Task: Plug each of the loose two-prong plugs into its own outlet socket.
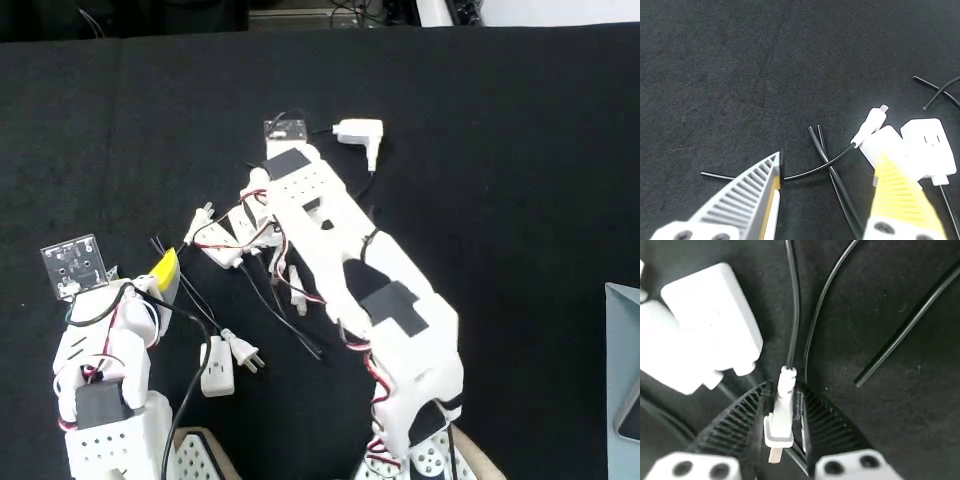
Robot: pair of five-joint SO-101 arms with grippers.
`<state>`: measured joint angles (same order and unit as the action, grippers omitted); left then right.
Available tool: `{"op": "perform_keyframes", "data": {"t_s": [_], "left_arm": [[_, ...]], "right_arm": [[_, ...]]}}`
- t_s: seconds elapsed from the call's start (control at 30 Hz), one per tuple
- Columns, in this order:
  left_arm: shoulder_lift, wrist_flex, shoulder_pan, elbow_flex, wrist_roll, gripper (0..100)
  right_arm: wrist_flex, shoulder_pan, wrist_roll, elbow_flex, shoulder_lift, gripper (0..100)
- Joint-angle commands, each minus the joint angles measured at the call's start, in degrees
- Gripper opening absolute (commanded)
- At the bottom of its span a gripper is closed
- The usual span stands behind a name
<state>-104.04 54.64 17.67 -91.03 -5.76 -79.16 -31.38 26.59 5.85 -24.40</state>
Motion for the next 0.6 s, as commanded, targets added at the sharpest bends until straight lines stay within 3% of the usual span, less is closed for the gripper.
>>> {"op": "perform_keyframes", "data": {"t_s": [0.0,0.33,0.57], "left_arm": [[-0.3,-1.3,0.1,0.4,0.6,30],[-0.3,-1.3,0.0,0.2,2.5,30],[-0.3,-2.0,-2.1,-0.3,3.3,30]], "right_arm": [[-1.3,0.0,-4.0,2.8,4.2,1.1],[-0.5,2.6,-17.0,2.9,3.3,1.1],[-6.2,1.2,-20.7,0.9,13.5,1.1]]}}
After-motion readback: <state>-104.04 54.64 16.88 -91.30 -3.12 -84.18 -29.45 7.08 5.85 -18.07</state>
